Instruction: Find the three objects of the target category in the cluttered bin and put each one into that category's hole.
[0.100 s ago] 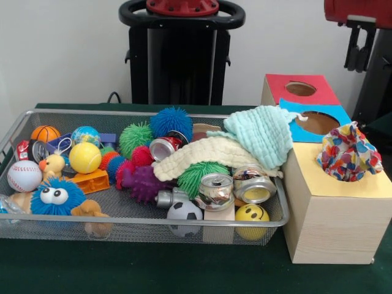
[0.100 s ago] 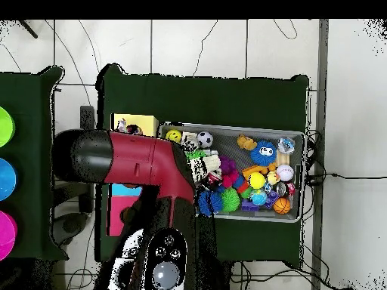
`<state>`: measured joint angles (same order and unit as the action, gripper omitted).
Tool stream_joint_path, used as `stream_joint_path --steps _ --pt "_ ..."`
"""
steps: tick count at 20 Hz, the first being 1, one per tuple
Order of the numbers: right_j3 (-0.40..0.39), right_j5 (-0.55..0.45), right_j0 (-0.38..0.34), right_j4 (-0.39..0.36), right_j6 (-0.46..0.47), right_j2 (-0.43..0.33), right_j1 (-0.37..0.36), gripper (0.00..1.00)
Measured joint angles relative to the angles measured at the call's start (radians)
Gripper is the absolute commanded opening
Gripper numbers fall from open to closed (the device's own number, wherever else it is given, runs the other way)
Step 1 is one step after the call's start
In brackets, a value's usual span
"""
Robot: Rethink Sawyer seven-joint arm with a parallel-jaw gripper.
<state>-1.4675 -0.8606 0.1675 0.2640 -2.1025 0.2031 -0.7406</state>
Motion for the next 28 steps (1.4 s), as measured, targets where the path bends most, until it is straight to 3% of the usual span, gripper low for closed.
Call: stream_joint_path --steps 15,28 --pt "0.0 0.146 0.01 0.001 0.0 0.002 0.011 0.0" --pt "0.0 0.251 0.036 -0.002 0.0 0.009 0.1 0.0"
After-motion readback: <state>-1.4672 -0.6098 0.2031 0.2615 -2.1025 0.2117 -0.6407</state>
